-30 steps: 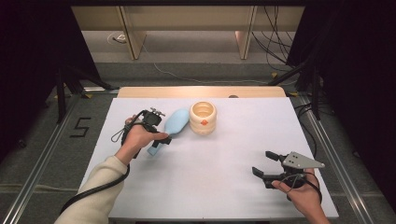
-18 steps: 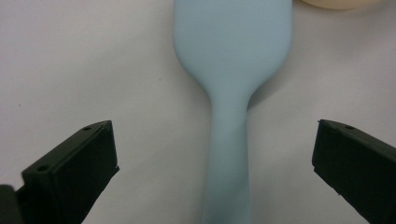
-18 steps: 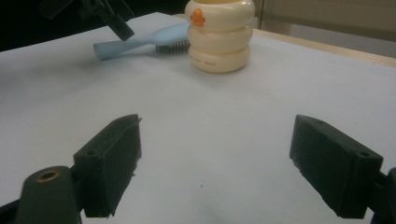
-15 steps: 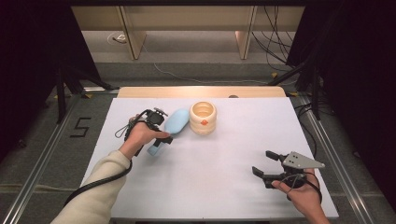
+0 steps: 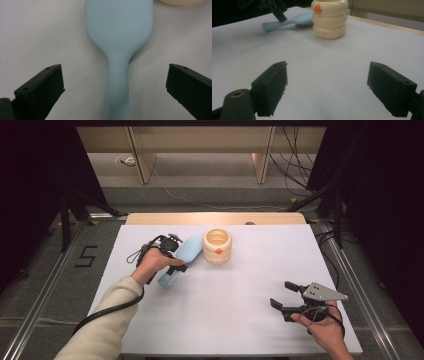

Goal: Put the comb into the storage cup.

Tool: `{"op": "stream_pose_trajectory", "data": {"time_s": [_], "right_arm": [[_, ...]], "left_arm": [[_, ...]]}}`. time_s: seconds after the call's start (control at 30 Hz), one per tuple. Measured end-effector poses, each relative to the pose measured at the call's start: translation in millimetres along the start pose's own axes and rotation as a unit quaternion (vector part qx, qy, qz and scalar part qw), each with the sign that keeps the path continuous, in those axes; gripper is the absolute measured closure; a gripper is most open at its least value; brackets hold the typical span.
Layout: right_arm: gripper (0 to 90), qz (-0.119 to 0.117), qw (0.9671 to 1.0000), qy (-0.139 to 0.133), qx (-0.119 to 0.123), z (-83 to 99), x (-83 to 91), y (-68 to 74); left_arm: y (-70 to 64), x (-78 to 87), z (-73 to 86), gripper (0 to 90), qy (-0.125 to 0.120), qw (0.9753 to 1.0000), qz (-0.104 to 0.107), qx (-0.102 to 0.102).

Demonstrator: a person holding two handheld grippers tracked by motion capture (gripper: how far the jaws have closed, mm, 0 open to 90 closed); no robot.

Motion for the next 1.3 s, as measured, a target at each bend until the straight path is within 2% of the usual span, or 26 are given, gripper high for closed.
{"op": "stream_pose_trajectory", "data": {"time_s": [0.13, 0.43, 0.53, 0.63, 0.83, 0.97, 1.1, 1.2, 1.3], "right_arm": [[17.4, 0.001, 1.0000, 0.000, -0.001, 0.1, 0.0, -0.2], [17.4, -0.001, 1.0000, 0.002, 0.002, 0.4, -0.1, -0.1], [17.3, -0.001, 1.0000, 0.002, 0.002, 0.5, -0.1, -0.3], [17.3, -0.002, 1.0000, 0.003, 0.003, 0.6, -0.5, 0.0], [17.2, -0.001, 1.0000, 0.003, 0.002, 0.5, -0.4, 0.0], [17.3, -0.002, 1.0000, 0.003, 0.002, 0.6, -0.4, 0.0], [17.3, -0.003, 1.0000, 0.005, 0.002, 0.9, -0.5, 0.1], [17.2, -0.002, 1.0000, 0.004, 0.003, 0.6, -0.4, 0.0], [17.2, -0.002, 1.0000, 0.004, 0.002, 0.7, -0.3, 0.1]], "left_arm": [[2.0, -2.9, 0.3, 1.6, 0.007, 1.0000, 0.000, 0.002], [2.5, -10.4, 0.4, 10.0, 0.029, 0.9995, 0.013, 0.009], [2.2, -10.5, -0.6, 14.8, 0.025, 0.9995, 0.012, 0.013], [2.3, -10.9, -0.5, 15.5, 0.036, 0.9993, 0.008, 0.008], [1.7, -12.6, -0.9, 18.4, 0.042, 0.9989, 0.012, 0.017], [3.9, -14.4, -1.8, 22.3, 0.045, 0.9988, 0.008, 0.019], [3.2, -15.7, -3.7, 26.3, 0.047, 0.9982, 0.022, 0.030], [2.8, -16.2, -4.4, 27.6, 0.051, 0.9982, 0.013, 0.027], [2.2, -16.9, -5.2, 29.0, 0.053, 0.9981, 0.014, 0.028]]}}
Point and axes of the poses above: each handheld gripper's, and its own axes: x roughly backward along the jaws, z roughly out of its underside, y roughly to its left, the point moved 4 cm from there along -x, roughly forward along the jaws, and after that the axes turned 9 degrees about x, right-handed, at the moved point
